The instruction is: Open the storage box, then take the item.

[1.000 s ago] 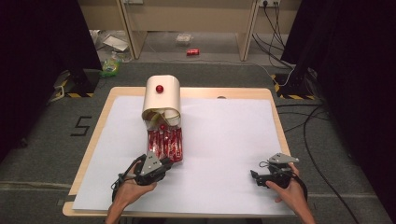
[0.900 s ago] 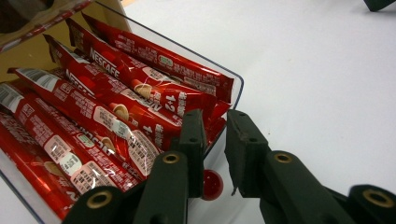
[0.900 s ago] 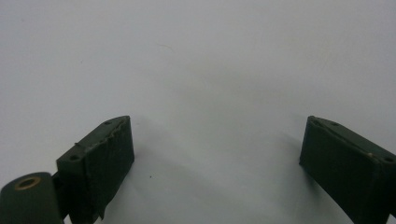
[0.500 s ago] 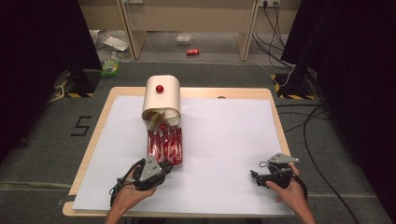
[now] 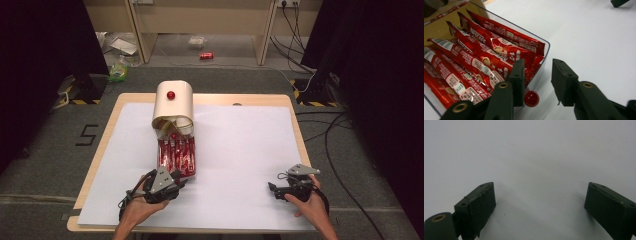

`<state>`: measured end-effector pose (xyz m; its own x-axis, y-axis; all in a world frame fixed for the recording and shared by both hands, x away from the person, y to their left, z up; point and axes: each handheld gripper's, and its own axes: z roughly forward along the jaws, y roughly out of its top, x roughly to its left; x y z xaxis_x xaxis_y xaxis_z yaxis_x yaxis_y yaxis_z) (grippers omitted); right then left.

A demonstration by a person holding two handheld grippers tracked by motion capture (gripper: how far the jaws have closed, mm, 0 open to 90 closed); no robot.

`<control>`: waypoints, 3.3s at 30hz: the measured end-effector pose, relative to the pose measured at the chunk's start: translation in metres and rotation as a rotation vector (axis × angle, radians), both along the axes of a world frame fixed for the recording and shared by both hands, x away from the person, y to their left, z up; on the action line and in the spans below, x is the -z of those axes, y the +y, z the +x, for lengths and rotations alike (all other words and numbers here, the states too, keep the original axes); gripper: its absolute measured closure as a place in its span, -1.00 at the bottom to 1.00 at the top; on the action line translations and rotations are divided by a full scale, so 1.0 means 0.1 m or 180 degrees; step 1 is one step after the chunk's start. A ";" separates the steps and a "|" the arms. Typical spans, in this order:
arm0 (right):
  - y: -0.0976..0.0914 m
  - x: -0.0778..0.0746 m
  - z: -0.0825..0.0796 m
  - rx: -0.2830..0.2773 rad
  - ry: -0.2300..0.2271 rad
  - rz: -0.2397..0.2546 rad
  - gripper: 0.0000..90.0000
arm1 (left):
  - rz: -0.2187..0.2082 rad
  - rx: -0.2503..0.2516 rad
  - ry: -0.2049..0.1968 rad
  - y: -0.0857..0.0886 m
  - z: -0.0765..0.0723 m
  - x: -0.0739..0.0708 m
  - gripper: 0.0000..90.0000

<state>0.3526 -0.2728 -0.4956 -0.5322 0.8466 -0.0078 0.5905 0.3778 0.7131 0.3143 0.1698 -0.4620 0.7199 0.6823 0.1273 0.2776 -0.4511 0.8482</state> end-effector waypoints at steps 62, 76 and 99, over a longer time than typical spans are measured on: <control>0.00 0.00 0.00 -0.0004 0.0012 0.0012 -0.79 | -0.0303 -0.1241 -0.0011 0.09 0.40 -0.20 -0.04; 0.00 0.00 0.00 -0.0005 0.0013 0.0010 -0.79 | -0.0160 -0.1304 0.0085 0.03 0.47 -0.10 0.33; 0.00 0.00 0.00 -0.0005 0.0011 0.0010 -0.79 | 0.0126 -0.1346 0.0097 -0.03 0.48 -0.02 0.75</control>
